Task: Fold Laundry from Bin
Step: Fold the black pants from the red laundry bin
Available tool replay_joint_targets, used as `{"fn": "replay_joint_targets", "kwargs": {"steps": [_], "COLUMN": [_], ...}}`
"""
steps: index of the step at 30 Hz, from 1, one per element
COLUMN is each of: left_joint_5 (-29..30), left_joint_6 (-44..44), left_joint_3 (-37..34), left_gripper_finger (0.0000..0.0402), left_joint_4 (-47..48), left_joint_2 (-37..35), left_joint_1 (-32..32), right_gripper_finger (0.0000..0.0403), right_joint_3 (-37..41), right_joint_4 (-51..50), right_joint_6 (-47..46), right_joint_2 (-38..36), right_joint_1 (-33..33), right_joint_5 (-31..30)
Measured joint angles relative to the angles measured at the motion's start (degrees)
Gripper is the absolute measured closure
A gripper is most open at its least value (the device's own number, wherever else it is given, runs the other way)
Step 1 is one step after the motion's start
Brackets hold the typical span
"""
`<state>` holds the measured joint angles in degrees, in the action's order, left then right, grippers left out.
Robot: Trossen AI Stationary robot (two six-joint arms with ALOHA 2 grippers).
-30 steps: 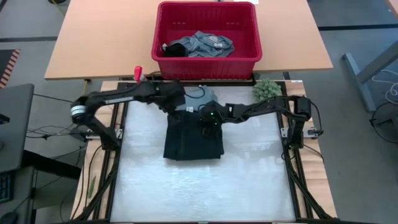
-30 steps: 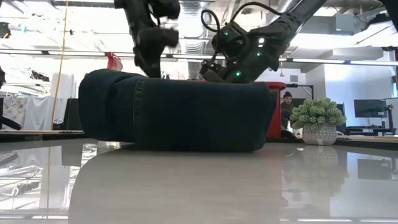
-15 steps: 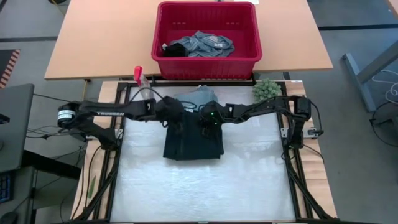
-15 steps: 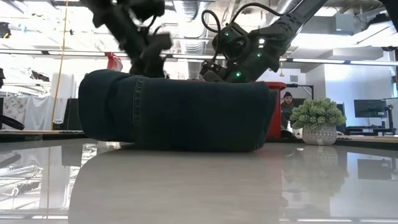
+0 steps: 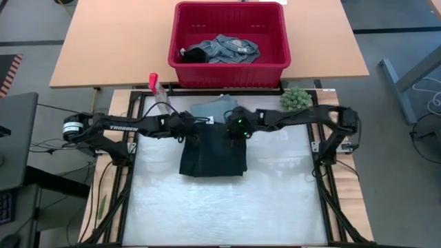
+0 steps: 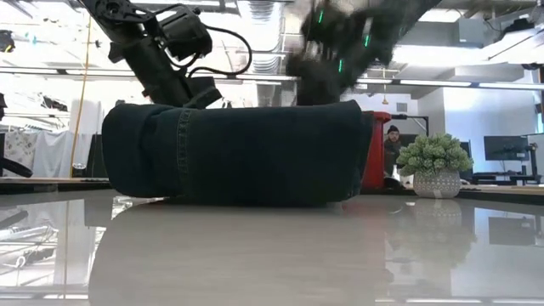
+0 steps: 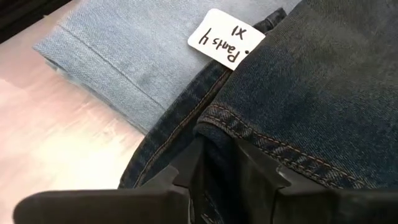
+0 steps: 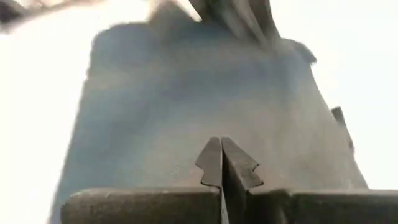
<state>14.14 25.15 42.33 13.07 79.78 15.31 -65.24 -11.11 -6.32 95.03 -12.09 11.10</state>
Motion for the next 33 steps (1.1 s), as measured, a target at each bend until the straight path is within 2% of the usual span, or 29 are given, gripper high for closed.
{"fn": "replay_joint_targets", "kwargs": {"steps": [3,5,7,11,13,16,22,25,29,31,33], "left_joint_5": [0.0,0.1,0.1,0.2,0.2,0.1,-0.5,-0.9,-1.3,-1.2,-1.2], "left_joint_6": [0.0,-0.1,-0.2,-0.4,-0.7,-0.9,-1.8,-1.8,-1.7,-1.7,-1.7], "left_joint_3": [0.0,0.0,0.0,0.0,0.0,0.0,0.0,0.0,0.0,0.0,0.0], "left_gripper_finger": [0.0334,0.0335,0.0335,0.0336,0.0336,0.0336,0.0336,0.0336,0.0336,0.0336,0.0336], "left_joint_4": [-0.7,-0.9,-1.0,-1.0,-1.0,-0.9,-0.6,-0.6,-0.6,-0.7,-0.9], "left_joint_2": [0.0,0.0,0.0,0.1,0.1,0.1,0.1,0.1,0.1,0.1,0.1], "left_joint_1": [0.0,0.0,0.0,0.0,0.0,0.1,0.5,0.5,0.5,0.5,0.5], "right_gripper_finger": [0.0383,0.0383,0.0383,0.0383,0.0383,0.0384,0.0384,0.0383,0.0382,0.0383,0.0383], "right_joint_3": [0.0,0.8,2.6,8.3,11.0,15.8,24.3,23.7,19.2,17.1,15.3], "right_joint_4": [-0.9,0.4,2.4,12.4,14.0,15.7,29.3,30.6,30.5,30.8,30.8], "right_joint_6": [-3.6,-4.6,-4.9,-8.9,-12.1,-16.2,-24.2,-25.3,-23.1,-21.2,-18.7], "right_joint_2": [-6.1,-7.9,-7.9,-4.1,-1.9,0.1,2.3,-0.2,-7.5,-10.4,-11.4], "right_joint_1": [2.2,5.5,9.3,15.5,16.7,17.0,17.0,16.9,16.5,15.4,14.5], "right_joint_5": [5.7,6.5,4.9,0.1,-4.5,-7.8,-6.7,-4.0,-3.3,-5.0,-9.8]}}
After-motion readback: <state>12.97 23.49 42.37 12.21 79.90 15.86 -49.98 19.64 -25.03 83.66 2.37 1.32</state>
